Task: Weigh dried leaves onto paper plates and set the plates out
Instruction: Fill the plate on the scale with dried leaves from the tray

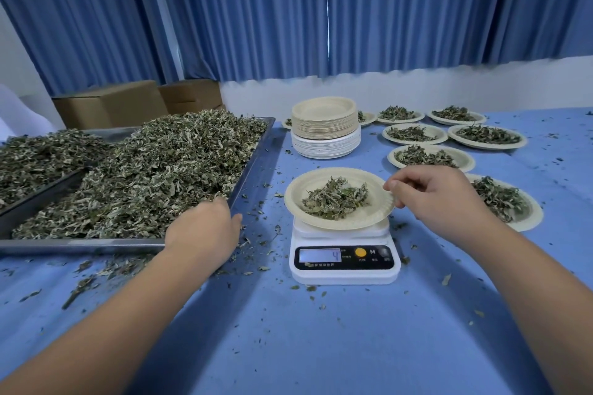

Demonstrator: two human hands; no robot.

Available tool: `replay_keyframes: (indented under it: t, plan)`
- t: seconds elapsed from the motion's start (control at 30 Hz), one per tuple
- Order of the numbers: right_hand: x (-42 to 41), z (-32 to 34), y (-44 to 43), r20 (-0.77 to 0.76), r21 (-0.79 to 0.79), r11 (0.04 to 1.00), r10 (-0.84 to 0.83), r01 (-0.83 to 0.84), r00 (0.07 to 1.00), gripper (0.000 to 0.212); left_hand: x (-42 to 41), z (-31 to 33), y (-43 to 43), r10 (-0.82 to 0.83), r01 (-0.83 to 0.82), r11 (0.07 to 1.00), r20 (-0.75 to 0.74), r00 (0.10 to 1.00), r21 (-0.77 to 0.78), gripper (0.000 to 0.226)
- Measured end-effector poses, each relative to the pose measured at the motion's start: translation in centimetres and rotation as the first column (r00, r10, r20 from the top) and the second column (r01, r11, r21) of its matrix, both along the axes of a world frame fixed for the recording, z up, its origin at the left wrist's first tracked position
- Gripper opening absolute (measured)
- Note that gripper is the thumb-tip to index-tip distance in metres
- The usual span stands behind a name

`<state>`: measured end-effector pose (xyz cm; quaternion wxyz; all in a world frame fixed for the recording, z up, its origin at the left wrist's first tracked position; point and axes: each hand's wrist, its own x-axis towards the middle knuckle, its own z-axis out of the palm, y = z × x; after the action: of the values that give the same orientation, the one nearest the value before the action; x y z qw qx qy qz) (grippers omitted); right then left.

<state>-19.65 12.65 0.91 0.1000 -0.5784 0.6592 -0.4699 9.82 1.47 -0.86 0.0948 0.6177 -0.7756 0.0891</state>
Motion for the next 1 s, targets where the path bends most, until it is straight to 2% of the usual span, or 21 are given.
replay_keyframes:
  t: [0.27, 0.37, 0.5, 0.73, 1.0]
  plan:
    - [0.1, 0.1, 0.1, 0.018, 0.000, 1.000, 0.004, -0.004, 1.000, 0.022, 1.4, 0.7, -0.5, 0.007, -0.002, 1.000, -0.217, 0.976, 0.024, 0.054]
    - [0.2, 0.1, 0.1, 0.012, 0.005, 1.000, 0.002, -0.002, 1.000, 0.021, 1.7, 0.9, -0.5, 0.000, 0.003, 1.000, -0.301, 0.953, 0.011, 0.051]
    - [0.2, 0.0, 0.1, 0.004, 0.014, 1.000, -0.006, 0.006, 1.000, 0.021, 2.1, 1.3, -0.5, -0.025, 0.010, 0.999, -0.334, 0.942, -0.046, 0.044]
    - [0.2, 0.0, 0.0, -0.005, 0.013, 1.000, -0.015, 0.015, 1.000, 0.021, 2.9, 1.7, -1.3, -0.028, 0.016, 0.999, -0.424, 0.905, -0.033, 0.042]
    - [0.2, 0.1, 0.2, -0.002, 0.005, 1.000, -0.018, 0.018, 1.000, 0.022, 1.6, 4.5, -1.7, -0.143, 0.066, 0.982, -0.470, 0.871, -0.175, 0.040]
